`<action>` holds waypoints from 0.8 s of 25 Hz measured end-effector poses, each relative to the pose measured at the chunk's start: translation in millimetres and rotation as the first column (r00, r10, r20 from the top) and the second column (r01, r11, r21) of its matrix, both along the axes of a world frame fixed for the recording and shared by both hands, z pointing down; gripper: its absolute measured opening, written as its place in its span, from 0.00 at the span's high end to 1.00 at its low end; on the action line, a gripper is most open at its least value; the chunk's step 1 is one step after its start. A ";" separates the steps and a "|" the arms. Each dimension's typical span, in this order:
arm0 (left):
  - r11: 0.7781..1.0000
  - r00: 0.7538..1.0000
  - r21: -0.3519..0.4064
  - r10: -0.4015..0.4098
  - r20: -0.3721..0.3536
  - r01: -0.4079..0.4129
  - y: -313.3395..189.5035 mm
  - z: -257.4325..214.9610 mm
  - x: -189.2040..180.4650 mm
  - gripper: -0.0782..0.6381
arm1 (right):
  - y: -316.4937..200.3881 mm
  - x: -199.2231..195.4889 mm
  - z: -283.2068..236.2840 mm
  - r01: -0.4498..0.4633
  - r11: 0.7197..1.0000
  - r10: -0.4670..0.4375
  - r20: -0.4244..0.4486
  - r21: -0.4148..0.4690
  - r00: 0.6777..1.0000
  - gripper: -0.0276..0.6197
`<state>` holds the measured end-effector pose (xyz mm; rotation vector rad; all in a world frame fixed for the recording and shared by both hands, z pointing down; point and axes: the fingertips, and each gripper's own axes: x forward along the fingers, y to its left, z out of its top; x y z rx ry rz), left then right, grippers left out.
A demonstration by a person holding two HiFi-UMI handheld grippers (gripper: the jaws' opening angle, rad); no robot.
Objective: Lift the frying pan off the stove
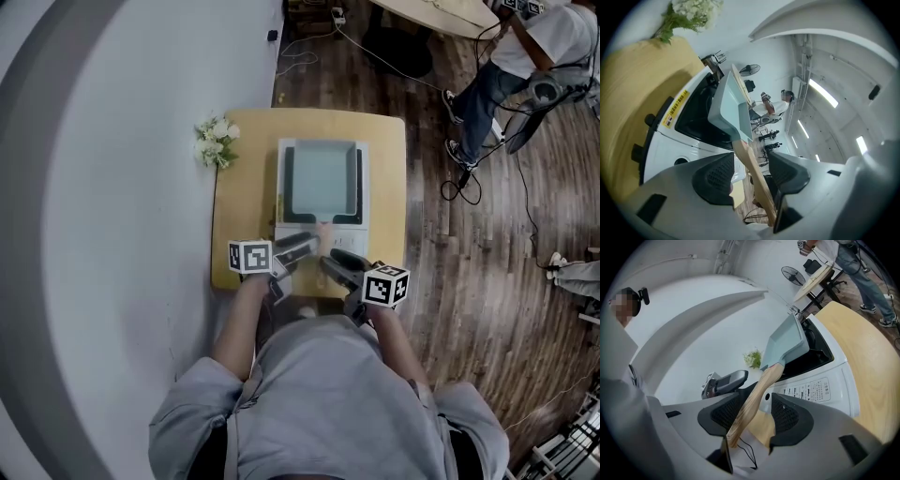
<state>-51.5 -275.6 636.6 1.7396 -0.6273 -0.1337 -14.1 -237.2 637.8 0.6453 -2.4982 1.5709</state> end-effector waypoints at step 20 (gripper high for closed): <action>0.967 0.949 -0.056 0.232 -0.213 -0.249 -7.3 20.9 49.0 0.60 | 22.4 -28.5 3.0 0.158 0.975 -0.124 0.201 -0.159 0.972 0.67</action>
